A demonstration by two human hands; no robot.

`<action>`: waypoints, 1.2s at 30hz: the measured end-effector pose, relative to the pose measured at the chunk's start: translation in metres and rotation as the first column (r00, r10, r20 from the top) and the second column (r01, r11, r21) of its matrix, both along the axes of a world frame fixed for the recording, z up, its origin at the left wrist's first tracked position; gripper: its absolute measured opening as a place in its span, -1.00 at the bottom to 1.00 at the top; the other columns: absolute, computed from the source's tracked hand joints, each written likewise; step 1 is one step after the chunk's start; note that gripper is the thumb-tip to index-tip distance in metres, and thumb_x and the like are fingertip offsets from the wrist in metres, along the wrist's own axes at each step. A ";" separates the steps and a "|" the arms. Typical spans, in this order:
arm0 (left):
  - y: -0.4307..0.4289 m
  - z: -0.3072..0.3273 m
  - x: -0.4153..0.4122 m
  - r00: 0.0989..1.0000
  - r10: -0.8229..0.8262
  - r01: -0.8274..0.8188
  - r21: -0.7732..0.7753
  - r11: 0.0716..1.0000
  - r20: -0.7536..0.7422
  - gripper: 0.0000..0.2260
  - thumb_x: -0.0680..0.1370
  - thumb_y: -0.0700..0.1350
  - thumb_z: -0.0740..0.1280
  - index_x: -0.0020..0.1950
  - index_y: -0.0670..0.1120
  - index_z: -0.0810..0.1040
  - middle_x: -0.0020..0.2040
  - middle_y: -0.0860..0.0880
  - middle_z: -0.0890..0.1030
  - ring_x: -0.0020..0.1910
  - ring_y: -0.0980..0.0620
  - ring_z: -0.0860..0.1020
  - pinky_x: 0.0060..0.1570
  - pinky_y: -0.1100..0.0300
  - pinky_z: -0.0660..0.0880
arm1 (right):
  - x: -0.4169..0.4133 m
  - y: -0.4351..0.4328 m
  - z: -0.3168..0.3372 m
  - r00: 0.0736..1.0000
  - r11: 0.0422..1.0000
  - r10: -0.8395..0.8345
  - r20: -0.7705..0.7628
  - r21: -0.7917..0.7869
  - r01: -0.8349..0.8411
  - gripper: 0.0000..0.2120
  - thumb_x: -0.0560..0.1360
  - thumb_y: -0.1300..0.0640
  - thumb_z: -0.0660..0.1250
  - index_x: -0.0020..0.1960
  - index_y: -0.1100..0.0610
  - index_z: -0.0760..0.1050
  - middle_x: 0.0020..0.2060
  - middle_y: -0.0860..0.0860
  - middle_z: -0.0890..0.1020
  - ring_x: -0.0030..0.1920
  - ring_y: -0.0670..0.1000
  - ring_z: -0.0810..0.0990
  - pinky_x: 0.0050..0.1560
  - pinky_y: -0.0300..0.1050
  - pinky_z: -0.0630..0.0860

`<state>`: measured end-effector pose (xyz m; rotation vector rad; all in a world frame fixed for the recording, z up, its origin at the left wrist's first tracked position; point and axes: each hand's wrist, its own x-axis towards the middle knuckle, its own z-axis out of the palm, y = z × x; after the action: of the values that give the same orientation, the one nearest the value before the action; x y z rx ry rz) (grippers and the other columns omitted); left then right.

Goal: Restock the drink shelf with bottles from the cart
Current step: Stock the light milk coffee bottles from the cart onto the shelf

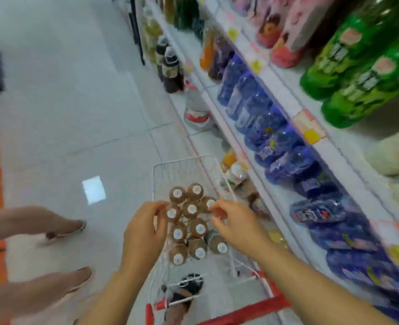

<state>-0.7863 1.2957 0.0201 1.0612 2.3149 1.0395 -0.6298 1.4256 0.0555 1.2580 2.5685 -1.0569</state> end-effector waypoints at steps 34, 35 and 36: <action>0.025 -0.066 0.035 0.890 -0.191 0.181 0.065 0.981 0.415 -0.33 0.32 -0.02 0.53 0.34 0.21 0.29 0.23 0.24 0.46 0.21 0.18 0.47 0.12 0.16 0.50 | -0.020 0.024 0.002 0.839 0.872 -0.295 -0.457 -0.487 0.041 -0.76 0.25 0.23 0.43 -0.11 0.02 0.59 -0.20 -0.07 0.61 -0.25 -0.19 0.59 -0.23 -0.39 0.48; 0.026 -0.063 0.033 0.891 -0.151 0.128 0.082 0.988 0.429 -0.36 0.32 -0.06 0.53 0.28 0.26 0.32 0.15 0.24 0.51 0.12 0.20 0.52 0.02 0.23 0.52 | -0.022 0.029 0.000 0.787 0.811 -0.394 -0.475 -0.582 0.055 -0.76 0.29 0.22 0.42 -0.06 0.03 0.59 -0.21 -0.08 0.63 -0.28 -0.16 0.59 -0.24 -0.35 0.50; 0.025 -0.061 0.031 0.890 -0.104 0.078 0.075 0.994 0.443 -0.39 0.31 -0.07 0.53 0.23 0.30 0.33 0.10 0.23 0.53 0.06 0.23 0.54 -0.04 0.28 0.52 | -0.023 0.036 -0.007 0.744 0.762 -0.478 -0.467 -0.641 0.087 -0.76 0.33 0.18 0.40 -0.01 0.02 0.59 -0.19 -0.06 0.63 -0.29 -0.11 0.59 -0.23 -0.30 0.51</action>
<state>-0.7552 1.3206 -0.0411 0.8323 1.8590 1.1737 -0.6529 1.4611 0.0481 1.3085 2.0521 -2.4581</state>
